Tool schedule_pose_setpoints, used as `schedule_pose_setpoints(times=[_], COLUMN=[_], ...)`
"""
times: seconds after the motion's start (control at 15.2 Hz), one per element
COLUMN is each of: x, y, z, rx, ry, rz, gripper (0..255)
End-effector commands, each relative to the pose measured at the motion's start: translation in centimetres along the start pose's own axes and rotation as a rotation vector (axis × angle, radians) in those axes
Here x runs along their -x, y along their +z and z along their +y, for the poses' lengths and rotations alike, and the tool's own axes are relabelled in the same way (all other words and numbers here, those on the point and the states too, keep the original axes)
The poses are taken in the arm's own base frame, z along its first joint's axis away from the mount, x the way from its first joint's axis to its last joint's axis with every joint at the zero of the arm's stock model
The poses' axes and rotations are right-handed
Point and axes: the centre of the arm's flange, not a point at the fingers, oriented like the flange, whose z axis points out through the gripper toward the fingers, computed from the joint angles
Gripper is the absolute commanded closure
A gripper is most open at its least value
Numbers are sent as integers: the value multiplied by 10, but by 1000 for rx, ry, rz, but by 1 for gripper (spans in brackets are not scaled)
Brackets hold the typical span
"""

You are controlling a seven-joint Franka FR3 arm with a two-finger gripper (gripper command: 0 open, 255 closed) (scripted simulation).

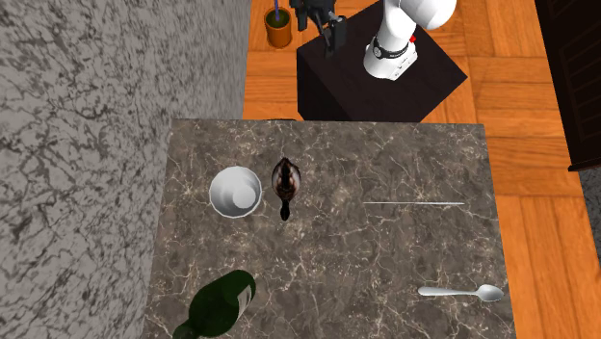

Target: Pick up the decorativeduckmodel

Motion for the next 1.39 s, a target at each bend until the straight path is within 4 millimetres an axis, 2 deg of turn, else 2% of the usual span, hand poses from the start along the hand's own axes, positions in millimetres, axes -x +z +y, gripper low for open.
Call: schedule_pose_setpoints(times=[0.0,1.19,1.32], x=[-22,-219,-223], y=[11,120,128], z=[-8,-103,-105], rx=[-34,-330,-338], ry=[16,141,144], rz=[-26,-257,-263], gripper=[0,0,0])
